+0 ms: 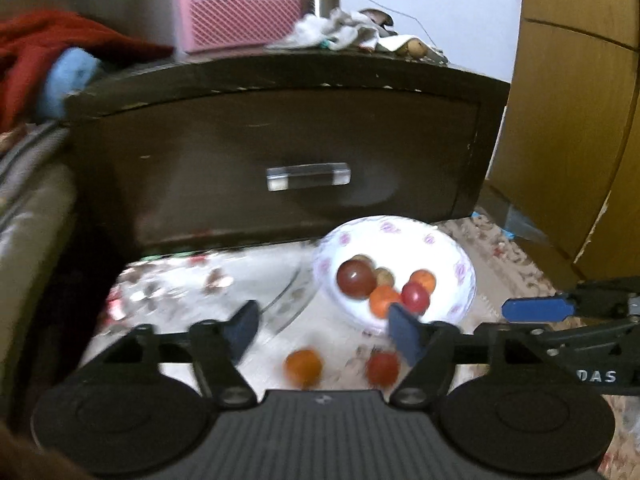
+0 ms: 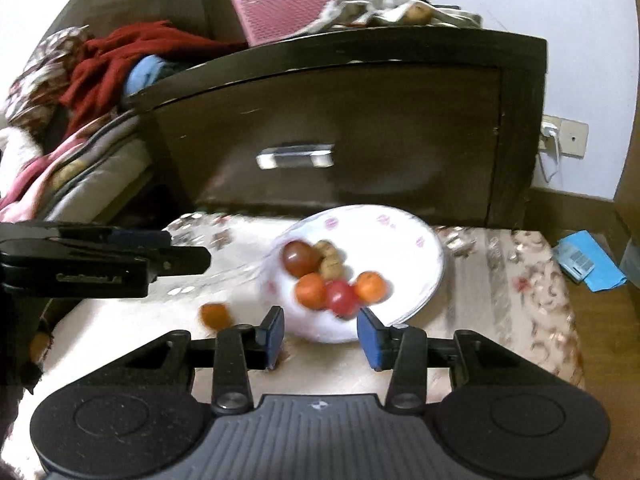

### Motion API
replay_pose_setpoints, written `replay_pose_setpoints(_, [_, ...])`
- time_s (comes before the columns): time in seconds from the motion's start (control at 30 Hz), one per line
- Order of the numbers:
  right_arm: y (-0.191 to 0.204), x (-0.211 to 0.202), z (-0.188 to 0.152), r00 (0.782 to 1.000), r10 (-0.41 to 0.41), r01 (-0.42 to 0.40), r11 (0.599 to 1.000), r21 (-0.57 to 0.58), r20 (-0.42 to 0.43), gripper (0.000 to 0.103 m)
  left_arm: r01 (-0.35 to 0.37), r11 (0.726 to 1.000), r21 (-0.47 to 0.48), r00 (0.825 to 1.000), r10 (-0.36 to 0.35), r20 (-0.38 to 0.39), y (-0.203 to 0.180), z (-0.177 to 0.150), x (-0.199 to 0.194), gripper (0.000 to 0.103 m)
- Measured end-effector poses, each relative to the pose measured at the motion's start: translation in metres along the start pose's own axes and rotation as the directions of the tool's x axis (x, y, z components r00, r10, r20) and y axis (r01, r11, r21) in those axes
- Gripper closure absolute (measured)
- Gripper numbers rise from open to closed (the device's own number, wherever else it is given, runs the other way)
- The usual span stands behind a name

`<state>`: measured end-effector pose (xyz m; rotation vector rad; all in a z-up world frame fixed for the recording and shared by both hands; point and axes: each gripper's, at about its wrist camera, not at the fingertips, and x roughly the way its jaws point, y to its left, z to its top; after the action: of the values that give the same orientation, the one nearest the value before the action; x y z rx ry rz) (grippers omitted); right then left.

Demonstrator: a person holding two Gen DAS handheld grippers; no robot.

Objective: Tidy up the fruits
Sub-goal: 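Grasp the last mandarin with the left gripper while the right gripper grasps the last red tomato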

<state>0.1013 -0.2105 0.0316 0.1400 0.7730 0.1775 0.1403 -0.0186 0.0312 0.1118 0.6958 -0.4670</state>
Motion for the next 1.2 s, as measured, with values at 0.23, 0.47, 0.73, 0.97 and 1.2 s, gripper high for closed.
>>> replay_pose_setpoints(0.23, [0.032,0.026,-0.015,0.997,0.048,-0.049,0.999,-0.021,-0.068,0.066,-0.043,0.999,0.010,0.999,0.043,-0.002,0.001,-0.021,-0.008,0.008])
replay_pose_setpoints(0.47, [0.036,0.065,-0.015,0.993,0.044,-0.047,0.999,-0.023,-0.110,0.066,-0.048,0.999,-0.010,0.999,0.048,-0.018,0.030,-0.028,0.001,0.008])
replay_pose_setpoints(0.73, [0.044,0.090,-0.010,0.992,0.009,-0.014,0.999,-0.032,-0.124,0.066,-0.041,0.999,-0.005,0.999,0.041,-0.033,0.042,-0.032,0.005,0.008])
replay_pose_setpoints(0.97, [0.034,0.096,-0.015,0.985,0.003,-0.010,0.999,-0.039,-0.170,0.072,-0.009,1.000,0.027,0.997,0.010,-0.071,0.036,-0.041,0.026,0.008])
replay_pose_setpoints(1.2, [0.018,0.087,-0.022,0.987,0.082,-0.080,0.997,0.017,-0.140,0.082,0.024,0.997,0.073,0.996,-0.018,-0.083,0.026,-0.042,0.040,0.014])
